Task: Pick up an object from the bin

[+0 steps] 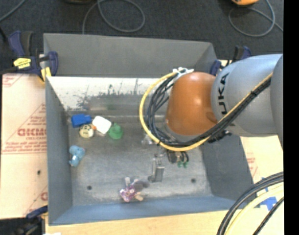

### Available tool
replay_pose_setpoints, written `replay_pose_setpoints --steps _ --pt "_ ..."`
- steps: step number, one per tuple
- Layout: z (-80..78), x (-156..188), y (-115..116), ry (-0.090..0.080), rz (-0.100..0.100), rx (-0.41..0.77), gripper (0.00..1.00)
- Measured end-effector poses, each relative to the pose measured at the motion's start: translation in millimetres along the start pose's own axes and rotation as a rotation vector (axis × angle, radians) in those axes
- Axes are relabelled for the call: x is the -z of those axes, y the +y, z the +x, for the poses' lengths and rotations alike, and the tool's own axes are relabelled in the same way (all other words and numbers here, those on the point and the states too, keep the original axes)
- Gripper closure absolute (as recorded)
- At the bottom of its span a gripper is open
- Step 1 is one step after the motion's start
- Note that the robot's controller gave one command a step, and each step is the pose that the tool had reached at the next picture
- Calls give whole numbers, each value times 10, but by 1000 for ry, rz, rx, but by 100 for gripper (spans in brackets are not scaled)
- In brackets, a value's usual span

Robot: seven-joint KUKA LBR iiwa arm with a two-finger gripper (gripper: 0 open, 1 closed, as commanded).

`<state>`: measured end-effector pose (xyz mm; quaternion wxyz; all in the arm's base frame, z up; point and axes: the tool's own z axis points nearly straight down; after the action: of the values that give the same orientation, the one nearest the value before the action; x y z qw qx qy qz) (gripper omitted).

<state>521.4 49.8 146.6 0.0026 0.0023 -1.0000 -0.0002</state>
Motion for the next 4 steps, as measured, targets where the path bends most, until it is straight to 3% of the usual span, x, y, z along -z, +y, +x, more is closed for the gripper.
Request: replay_pose_setpoints --steps 1,2,3,4 --pt "-15 45 -2 -8 0 -1 0" --pt "160 -415 -37 -12 0 24 0" --pt "267 -752 -70 0 -1 -27 0" --pt "494 -755 316 -12 1 252 100"
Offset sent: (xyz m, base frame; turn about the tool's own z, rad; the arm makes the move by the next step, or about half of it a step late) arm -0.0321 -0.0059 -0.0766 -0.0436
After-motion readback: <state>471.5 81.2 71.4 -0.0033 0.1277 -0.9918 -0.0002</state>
